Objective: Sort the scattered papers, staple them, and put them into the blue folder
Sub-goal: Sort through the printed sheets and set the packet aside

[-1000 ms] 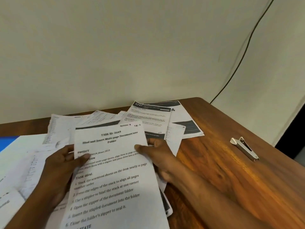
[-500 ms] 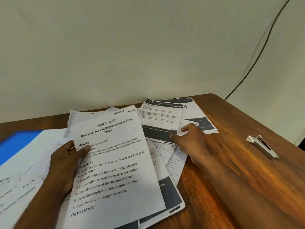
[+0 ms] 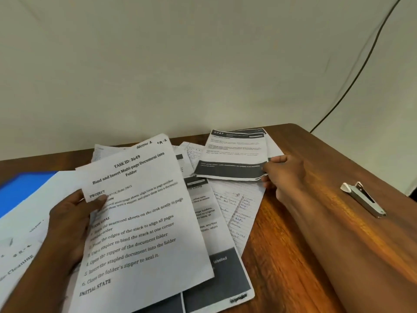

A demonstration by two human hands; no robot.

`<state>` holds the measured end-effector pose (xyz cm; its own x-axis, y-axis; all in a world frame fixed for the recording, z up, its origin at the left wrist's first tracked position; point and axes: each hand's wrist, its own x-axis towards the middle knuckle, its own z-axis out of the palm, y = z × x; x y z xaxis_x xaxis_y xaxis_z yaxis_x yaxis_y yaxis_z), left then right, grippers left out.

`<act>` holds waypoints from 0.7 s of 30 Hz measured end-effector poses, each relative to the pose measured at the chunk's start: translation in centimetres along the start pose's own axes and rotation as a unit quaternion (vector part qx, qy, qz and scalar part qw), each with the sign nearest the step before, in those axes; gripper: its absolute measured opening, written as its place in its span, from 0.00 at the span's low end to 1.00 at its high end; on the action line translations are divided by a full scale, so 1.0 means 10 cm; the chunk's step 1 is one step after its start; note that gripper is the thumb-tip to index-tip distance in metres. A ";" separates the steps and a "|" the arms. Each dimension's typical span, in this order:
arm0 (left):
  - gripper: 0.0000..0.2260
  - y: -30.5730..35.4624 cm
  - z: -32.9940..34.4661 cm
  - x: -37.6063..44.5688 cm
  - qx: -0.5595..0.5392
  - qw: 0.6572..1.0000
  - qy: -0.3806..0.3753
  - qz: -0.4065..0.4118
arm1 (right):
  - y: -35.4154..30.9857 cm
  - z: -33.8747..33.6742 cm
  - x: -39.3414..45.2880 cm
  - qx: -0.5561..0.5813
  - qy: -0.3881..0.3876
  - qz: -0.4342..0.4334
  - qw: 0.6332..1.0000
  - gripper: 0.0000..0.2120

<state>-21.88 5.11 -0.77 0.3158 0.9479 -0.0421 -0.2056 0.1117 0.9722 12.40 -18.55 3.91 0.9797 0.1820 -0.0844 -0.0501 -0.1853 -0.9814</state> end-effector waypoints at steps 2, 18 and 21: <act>0.15 0.01 -0.02 -0.01 -0.001 1.000 0.004 0.005 | 0.00 -0.08 0.05 -0.016 0.010 0.008 1.000 0.07; 0.14 0.08 -0.16 -0.02 0.118 0.993 0.008 0.020 | -0.06 0.12 -0.26 -0.397 -0.083 -0.208 0.890 0.18; 0.13 0.10 -0.26 0.01 0.157 0.987 0.014 0.027 | -0.18 0.31 -0.60 -0.329 -0.235 -0.133 0.905 0.19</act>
<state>-24.42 6.13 -0.39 0.2858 0.9582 0.0096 0.0771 -0.0329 0.9965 5.97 -16.28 5.65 0.7412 0.6669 -0.0766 0.4535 -0.5816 -0.6753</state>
